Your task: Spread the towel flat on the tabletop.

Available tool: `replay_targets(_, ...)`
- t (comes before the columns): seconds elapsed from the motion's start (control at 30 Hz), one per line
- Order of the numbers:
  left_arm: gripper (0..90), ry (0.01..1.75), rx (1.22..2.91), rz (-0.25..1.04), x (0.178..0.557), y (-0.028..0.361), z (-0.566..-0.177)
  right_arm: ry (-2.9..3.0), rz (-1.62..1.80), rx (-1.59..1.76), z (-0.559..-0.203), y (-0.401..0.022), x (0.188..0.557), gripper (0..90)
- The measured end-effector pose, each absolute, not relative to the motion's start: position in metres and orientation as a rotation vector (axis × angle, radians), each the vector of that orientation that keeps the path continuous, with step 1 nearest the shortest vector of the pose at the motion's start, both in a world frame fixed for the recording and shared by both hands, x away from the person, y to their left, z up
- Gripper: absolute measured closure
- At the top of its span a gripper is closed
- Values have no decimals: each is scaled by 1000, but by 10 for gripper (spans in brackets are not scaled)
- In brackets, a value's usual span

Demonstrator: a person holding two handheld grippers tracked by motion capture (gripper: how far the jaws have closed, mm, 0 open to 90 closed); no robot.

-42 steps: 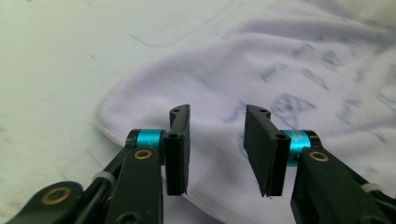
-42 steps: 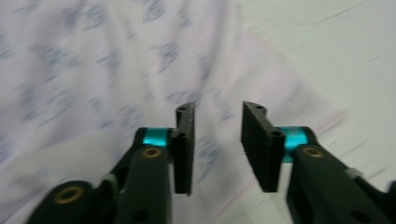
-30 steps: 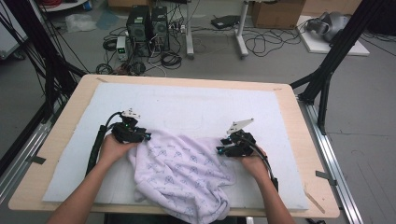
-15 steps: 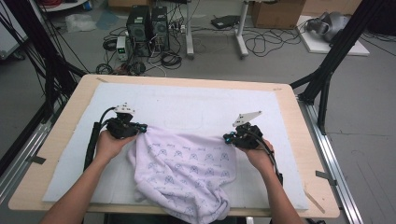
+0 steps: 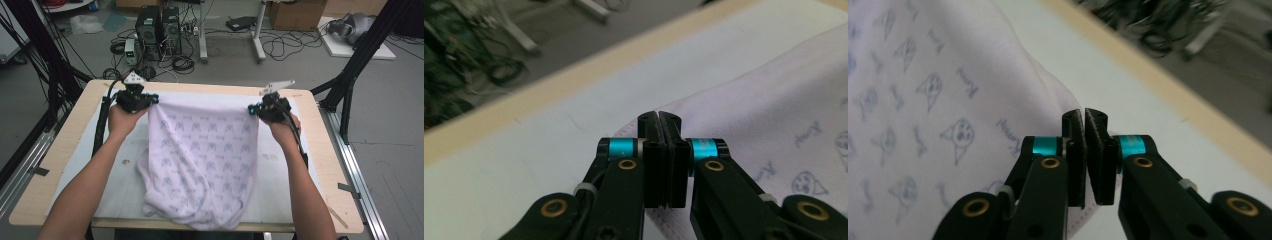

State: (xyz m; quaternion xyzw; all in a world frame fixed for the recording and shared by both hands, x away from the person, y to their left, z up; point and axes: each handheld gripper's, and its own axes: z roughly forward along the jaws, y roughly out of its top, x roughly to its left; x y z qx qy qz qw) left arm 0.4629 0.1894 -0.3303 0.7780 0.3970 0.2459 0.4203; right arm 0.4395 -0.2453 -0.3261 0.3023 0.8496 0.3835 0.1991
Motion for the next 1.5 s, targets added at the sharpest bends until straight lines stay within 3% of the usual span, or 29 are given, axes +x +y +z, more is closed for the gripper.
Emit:
replay_targets(0.07, 612, 1072, 1944, 586, 477, 188, -333, 2289, 1127, 921, -319, -248, 457, 691)
replay_targets(0.13, 584, 1069, 1962, 532, 479, 188, -343, 2281, 1187, 1007, -326, -251, 466, 647)
replay_targets(0.4, 512, 1027, 2031, 393, 456, 200, -386, 2425, 1161, 985, -374, -252, 440, 555)
replay_targets(0.83, 463, 825, 2061, 323, 380, 199, -389, 2484, 1249, 825, -384, -245, 366, 486)
replay_targets(0.97, 412, 798, 2065, 291, 357, 202, -394, 2543, 1238, 796, -388, -241, 346, 444)
replay_targets(1.07, 389, 770, 2073, 268, 341, 204, -401, 2543, 1261, 752, -393, -240, 331, 461)
replay_targets(1.37, 444, 697, 2163, 181, 316, 198, -430, 2627, 1252, 729, -422, -237, 298, 457)
replay_targets(1.5, 625, 655, 2196, 160, 318, 195, -439, 2679, 1200, 733, -436, -233, 293, 479)
